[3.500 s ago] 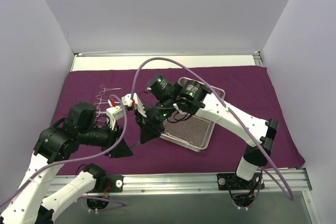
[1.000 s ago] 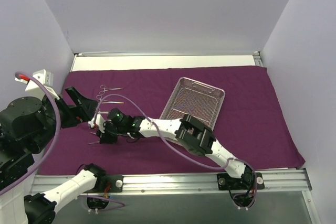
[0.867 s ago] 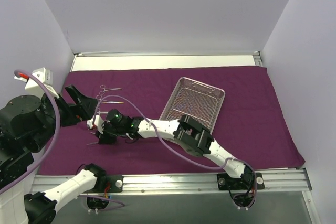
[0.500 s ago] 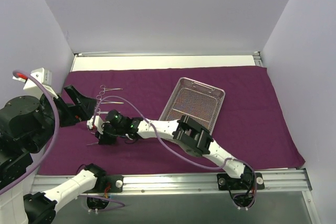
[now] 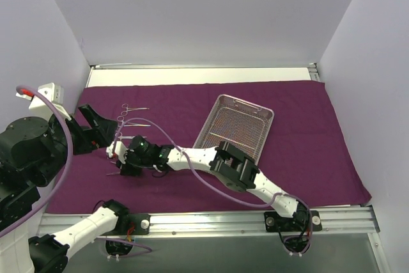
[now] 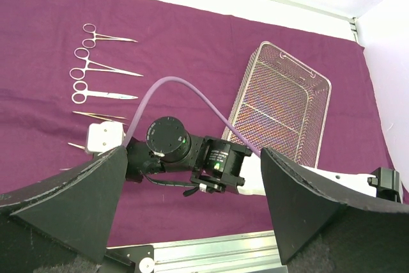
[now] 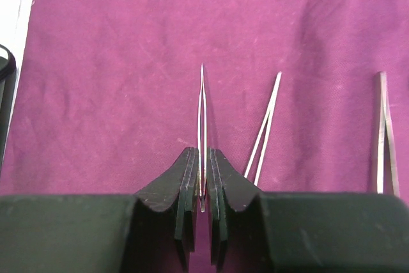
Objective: Open and lay out the surgical kit
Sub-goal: Place the medical item in the surgical kit.
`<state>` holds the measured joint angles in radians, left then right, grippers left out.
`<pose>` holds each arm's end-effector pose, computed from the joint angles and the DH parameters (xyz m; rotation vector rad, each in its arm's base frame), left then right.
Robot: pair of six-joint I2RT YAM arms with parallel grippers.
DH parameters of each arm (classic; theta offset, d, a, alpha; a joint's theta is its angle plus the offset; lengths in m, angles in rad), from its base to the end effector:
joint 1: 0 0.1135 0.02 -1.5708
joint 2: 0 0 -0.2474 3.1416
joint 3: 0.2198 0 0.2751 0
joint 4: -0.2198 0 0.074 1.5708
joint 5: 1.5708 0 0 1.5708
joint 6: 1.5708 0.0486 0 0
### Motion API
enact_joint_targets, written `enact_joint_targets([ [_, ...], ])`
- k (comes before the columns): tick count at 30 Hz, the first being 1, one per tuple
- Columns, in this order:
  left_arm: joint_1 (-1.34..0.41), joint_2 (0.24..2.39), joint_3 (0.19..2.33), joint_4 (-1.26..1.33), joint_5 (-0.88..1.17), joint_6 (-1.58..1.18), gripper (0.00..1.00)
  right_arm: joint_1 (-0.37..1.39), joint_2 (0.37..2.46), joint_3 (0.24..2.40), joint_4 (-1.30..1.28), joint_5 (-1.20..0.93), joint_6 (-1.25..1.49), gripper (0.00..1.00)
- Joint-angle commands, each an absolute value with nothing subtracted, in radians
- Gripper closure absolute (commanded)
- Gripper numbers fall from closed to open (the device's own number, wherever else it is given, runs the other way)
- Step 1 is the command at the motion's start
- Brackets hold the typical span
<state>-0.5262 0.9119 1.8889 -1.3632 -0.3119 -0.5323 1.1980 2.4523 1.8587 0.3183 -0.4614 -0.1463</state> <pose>0.0770 -0.0275 0.5199 -0.2119 1.9467 -0.3973 0.1911 0.5481 0.1384 -1.4846 1.3093 1.1361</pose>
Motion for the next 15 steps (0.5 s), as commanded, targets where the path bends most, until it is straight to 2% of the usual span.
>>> enact_joint_targets([
  [1, -0.523, 0.914, 1.893, -1.539, -0.328, -0.509, 0.06, 1.213, 2.448, 1.83, 0.367, -0.449, -0.135, 1.0],
  [11, -0.523, 0.908, 1.873, -1.529, -0.321, -0.509, 0.06, 1.218, 2.445, 1.784, 0.397, -0.453, -0.117, 1.0],
  [15, -0.523, 0.908, 1.871, -1.529, -0.316, -0.511, 0.06, 1.218, 2.451, 1.786, 0.4, -0.453, -0.112, 0.96],
])
